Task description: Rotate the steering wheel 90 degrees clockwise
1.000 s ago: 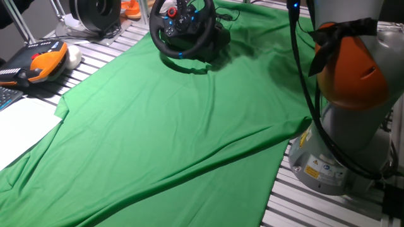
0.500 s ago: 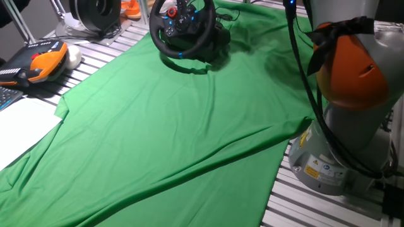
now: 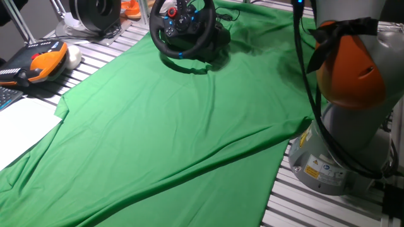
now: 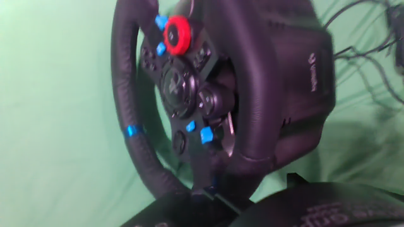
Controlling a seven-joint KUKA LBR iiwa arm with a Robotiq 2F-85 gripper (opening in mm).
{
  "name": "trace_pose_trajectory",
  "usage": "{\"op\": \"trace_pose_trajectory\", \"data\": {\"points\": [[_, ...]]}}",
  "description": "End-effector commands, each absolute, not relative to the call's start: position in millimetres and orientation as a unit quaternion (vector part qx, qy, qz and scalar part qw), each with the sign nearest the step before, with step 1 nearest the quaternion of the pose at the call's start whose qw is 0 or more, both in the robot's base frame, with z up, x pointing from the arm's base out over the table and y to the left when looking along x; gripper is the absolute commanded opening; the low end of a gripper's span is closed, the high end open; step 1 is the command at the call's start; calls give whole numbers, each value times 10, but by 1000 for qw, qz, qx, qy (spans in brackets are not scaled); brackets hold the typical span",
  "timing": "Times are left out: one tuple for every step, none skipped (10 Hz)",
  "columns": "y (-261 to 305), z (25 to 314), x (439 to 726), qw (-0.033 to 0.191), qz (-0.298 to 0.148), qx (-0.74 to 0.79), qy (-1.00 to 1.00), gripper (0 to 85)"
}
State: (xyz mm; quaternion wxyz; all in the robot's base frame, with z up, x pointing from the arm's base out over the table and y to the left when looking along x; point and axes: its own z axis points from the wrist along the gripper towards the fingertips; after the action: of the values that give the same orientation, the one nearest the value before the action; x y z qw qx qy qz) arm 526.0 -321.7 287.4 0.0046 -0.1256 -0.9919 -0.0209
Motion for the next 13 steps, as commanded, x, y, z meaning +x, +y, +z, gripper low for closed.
{"op": "trace_pose_trajectory", "data": {"points": [[-3237, 2878, 5262, -16, -20, -128, -991, 510], [-3246, 2877, 5267, -25, -17, -130, -991, 510], [-3245, 2871, 5274, -42, -11, -136, -990, 510], [-3255, 2868, 5282, -52, -7, -138, -989, 510], [-3262, 2858, 5295, -62, -10, -147, -987, 510], [-3265, 2845, 5312, -73, -12, -154, -985, 510], [-3263, 2833, 5327, -87, -14, -167, -982, 510], [-3267, 2824, 5340, -98, -16, -173, -980, 510], [-3269, 2817, 5348, -103, -18, -178, -978, 510], [-3270, 2807, 5359, -111, -22, -184, -976, 510], [-3274, 2790, 5375, -117, -24, -188, -975, 510], [-3277, 2777, 5386, -115, -28, -187, -975, 510], [-3275, 2768, 5391, -111, -29, -185, -976, 340]]}}
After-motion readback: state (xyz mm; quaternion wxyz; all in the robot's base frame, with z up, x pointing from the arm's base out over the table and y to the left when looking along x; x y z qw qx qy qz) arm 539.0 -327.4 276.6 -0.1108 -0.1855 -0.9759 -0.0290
